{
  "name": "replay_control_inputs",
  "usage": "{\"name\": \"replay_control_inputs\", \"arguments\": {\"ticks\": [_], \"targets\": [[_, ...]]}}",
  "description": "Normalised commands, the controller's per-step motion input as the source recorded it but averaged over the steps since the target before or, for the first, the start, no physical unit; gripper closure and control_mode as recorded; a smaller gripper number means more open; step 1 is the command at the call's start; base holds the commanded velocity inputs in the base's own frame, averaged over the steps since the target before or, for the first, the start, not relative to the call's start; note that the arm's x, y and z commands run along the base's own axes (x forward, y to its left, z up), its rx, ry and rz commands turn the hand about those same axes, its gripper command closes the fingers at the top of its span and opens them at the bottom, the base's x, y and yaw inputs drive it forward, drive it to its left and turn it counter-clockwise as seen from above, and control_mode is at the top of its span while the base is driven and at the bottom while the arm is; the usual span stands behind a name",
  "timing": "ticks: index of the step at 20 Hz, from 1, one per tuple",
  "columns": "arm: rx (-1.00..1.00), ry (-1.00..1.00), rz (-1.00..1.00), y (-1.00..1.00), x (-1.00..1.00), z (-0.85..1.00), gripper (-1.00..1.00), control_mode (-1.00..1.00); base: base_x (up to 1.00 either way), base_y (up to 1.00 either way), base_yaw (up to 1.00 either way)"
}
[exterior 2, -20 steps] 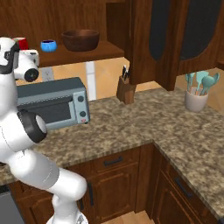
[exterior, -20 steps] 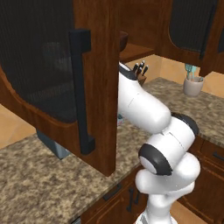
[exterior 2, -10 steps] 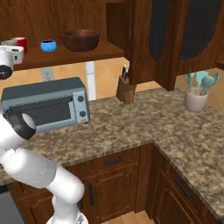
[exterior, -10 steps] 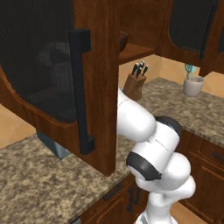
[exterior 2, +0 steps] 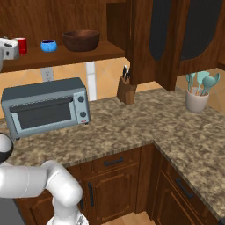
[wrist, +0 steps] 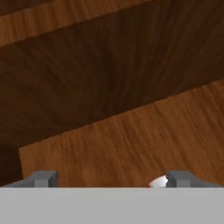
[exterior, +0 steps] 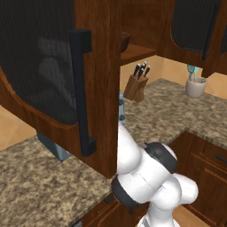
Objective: Gather all objects into one cabinet and sort the glasses and bowls to opposite sides.
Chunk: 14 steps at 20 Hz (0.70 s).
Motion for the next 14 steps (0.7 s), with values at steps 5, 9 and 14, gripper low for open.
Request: {"name": "replay_control_inputs", "arguments": {"ticks": [5, 9, 14], "targets": [[0.2, 0.12, 0.19, -1.0, 0.04, 0.45, -1.0, -1.0, 0.0, 0.0, 0.0], [0.17, 0.14, 0.36, -0.99, -0.26, -0.15, -1.0, -1.0, 0.0, 0.0, 0.0], [0.2, 0.05, 0.37, -1.0, -0.57, -0.09, -1.0, -1.0, 0.0, 0.0, 0.0]]}}
